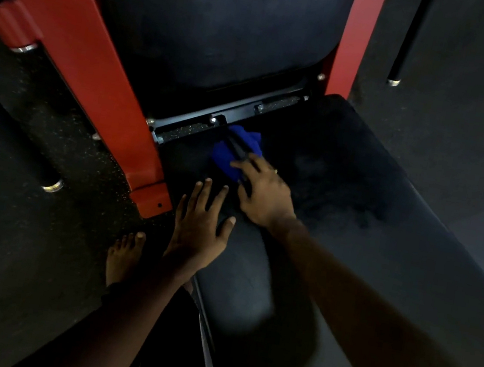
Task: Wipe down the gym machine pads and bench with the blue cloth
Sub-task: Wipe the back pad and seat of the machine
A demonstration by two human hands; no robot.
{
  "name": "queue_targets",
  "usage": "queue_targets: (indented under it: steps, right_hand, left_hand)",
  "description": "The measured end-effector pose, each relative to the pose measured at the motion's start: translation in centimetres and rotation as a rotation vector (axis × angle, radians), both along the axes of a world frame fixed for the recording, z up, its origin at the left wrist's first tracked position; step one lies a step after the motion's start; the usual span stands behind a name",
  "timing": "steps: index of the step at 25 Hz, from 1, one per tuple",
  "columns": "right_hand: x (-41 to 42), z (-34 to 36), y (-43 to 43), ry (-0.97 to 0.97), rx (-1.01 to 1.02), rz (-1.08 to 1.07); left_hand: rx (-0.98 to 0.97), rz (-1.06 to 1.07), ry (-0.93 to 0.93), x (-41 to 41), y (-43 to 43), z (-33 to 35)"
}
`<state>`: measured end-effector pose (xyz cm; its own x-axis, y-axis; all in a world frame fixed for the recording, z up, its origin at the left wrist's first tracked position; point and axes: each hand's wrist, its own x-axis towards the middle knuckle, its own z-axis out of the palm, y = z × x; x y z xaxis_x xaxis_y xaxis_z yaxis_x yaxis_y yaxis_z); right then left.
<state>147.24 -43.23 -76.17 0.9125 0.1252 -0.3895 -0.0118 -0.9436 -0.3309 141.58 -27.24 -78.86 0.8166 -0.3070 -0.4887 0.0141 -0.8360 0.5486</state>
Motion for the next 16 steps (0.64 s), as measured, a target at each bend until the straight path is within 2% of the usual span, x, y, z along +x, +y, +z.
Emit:
queue_targets:
  steps: [1,3,5,6,7,9,11,14,16]
  right_hand:
    - [1.9,-0.9,-1.0,-0.006,-0.038,-0.008]
    - [5.8,-2.7,-2.4,-0.013,-0.148,-0.166]
    - [8.2,-4.0,-0.6,0.006,-0.173,-0.347]
    - [8.3,-4.3,1.6,0.01,-0.152,-0.371]
    - [7.6,-4.2,3.9,0.026,-0.11,-0.326]
    - [4.7,-3.5,7.2,0.1,-0.023,-0.08]
    - [4.4,-3.1,6.6,0.122,0.05,0.088]
    - [7.8,-4.8,5.2,0.11,0.027,0.044]
    - [8.5,-5.2,6.2,0.103,0.011,-0.074]
  left_hand:
    - [-0.02,0.01,-0.008,-0.1,0.3,-0.1]
    - [-0.065,0.009,-0.013,-0.2,0.9,-0.5]
    - [-0.109,-0.002,-0.034,0.1,1.6,-0.8]
    - [-0.128,-0.018,-0.047,0.2,2.1,-0.9]
    - [-0.146,-0.039,-0.06,0.3,2.6,-1.1]
    - [-0.156,-0.066,-0.083,0.4,2.9,-0.8]
    - [-0.151,-0.05,-0.104,0.1,2.6,-0.7]
    - [-0.218,0.051,-0.108,-0.4,2.4,-1.5]
    - [-0.261,0.203,-0.097,-0.4,2.7,-1.6]
